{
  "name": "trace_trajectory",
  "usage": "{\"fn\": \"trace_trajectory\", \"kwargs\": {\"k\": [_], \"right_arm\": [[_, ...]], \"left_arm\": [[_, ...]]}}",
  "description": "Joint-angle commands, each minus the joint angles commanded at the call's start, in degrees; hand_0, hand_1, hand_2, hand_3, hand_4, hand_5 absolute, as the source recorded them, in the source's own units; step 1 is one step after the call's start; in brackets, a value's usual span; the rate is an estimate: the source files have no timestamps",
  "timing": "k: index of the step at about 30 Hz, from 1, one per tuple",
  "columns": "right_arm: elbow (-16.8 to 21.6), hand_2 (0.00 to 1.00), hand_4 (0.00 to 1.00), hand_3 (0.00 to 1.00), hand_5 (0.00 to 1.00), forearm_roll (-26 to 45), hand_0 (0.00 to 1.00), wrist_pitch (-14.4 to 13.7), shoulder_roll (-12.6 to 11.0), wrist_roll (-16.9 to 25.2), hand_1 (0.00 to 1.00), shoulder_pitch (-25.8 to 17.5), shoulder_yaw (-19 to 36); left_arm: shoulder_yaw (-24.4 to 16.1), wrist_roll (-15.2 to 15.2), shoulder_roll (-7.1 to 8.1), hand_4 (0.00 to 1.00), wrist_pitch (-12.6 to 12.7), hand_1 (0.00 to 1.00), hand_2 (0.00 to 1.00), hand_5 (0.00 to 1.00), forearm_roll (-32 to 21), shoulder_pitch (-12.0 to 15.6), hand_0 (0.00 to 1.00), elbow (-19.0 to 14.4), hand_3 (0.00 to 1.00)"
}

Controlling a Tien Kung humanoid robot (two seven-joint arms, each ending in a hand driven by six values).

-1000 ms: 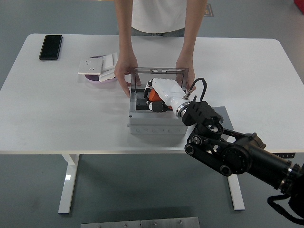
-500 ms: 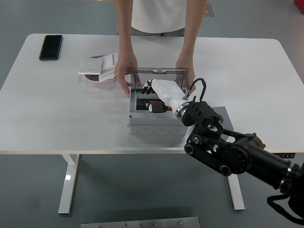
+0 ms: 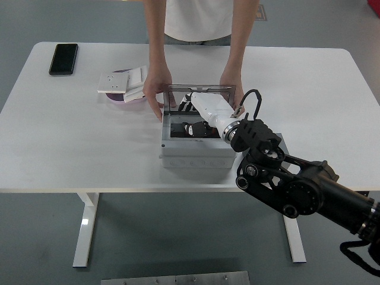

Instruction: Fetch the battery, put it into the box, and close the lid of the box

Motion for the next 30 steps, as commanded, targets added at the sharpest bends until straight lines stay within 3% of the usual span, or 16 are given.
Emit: {"fn": "trace_trajectory", "kwargs": {"k": [5, 7, 11, 12, 17, 18, 23, 24, 29, 30], "right_arm": [[5.4, 0.621, 0.712, 0.639, 0.100, 0.7, 0.672, 3.3, -2.8, -2.7, 0.627, 0.8, 2.5], [7.6, 0.611, 0.719, 0.632, 0.113, 1.4, 0.640, 4.5, -3.9, -3.6, 0.581, 1.5, 4.0], [9.2, 0.611, 0.719, 0.632, 0.113, 2.6, 0.640, 5.2, -5.1, -4.1, 0.581, 2.9, 5.7], [9.2, 0.608, 0.745, 0.630, 0.285, 2.8, 0.632, 5.1, -5.3, -4.0, 0.576, 3.2, 6.1], [6.3, 0.608, 0.745, 0.630, 0.285, 3.7, 0.632, 4.2, -4.5, -2.8, 0.576, 4.7, 7.4], [5.6, 0.605, 0.758, 0.630, 0.351, 4.0, 0.612, 3.9, -4.2, -2.5, 0.552, 4.8, 7.6], [3.5, 0.605, 0.758, 0.630, 0.351, 6.3, 0.612, 2.4, -3.1, -1.4, 0.552, 5.1, 8.1], [3.1, 0.638, 0.778, 0.652, 0.388, 6.9, 0.648, 2.2, -2.9, -1.2, 0.614, 5.2, 8.1], [0.8, 0.638, 0.778, 0.652, 0.388, 10.6, 0.648, 0.7, -1.9, -0.3, 0.614, 5.2, 8.3], [0.3, 0.724, 0.926, 0.767, 0.998, 11.5, 0.774, 0.4, -1.8, 0.0, 0.728, 5.1, 8.2]], "left_arm": [[0.3, -0.3, 0.02, 0.391, 0.1, 0.739, 0.603, 0.002, -0.5, 0.2, 0.612, 0.0, 0.548], [0.4, -0.3, 0.00, 0.392, 0.2, 0.739, 0.604, 0.002, -0.7, 0.3, 0.612, 0.0, 0.548], [0.4, -0.3, 0.03, 0.392, 0.2, 0.739, 0.604, 0.002, -0.7, 0.2, 0.612, 0.0, 0.548], [0.3, -0.3, 0.04, 0.395, 0.1, 0.739, 0.604, 0.002, -0.6, 0.1, 0.612, 0.0, 0.548], [0.1, 0.0, 0.05, 0.395, 0.0, 0.739, 0.604, 0.002, -0.1, -0.2, 0.612, 0.0, 0.548], [0.0, 0.0, 0.03, 0.394, 0.0, 0.739, 0.603, 0.002, 0.0, -0.3, 0.612, 0.0, 0.547], [-0.2, 0.2, 0.03, 0.394, 0.0, 0.739, 0.603, 0.002, 0.5, -0.4, 0.612, 0.0, 0.547], [-0.3, 0.3, 0.04, 0.394, 0.0, 0.739, 0.603, 0.002, 0.6, -0.4, 0.611, 0.0, 0.547], [-0.3, 0.4, 0.09, 0.394, 0.0, 0.739, 0.603, 0.002, 0.6, -0.4, 0.611, 0.0, 0.547], [-0.2, 0.4, 0.10, 0.395, 0.0, 0.739, 0.603, 0.002, 0.6, -0.3, 0.611, 0.0, 0.547]]}}
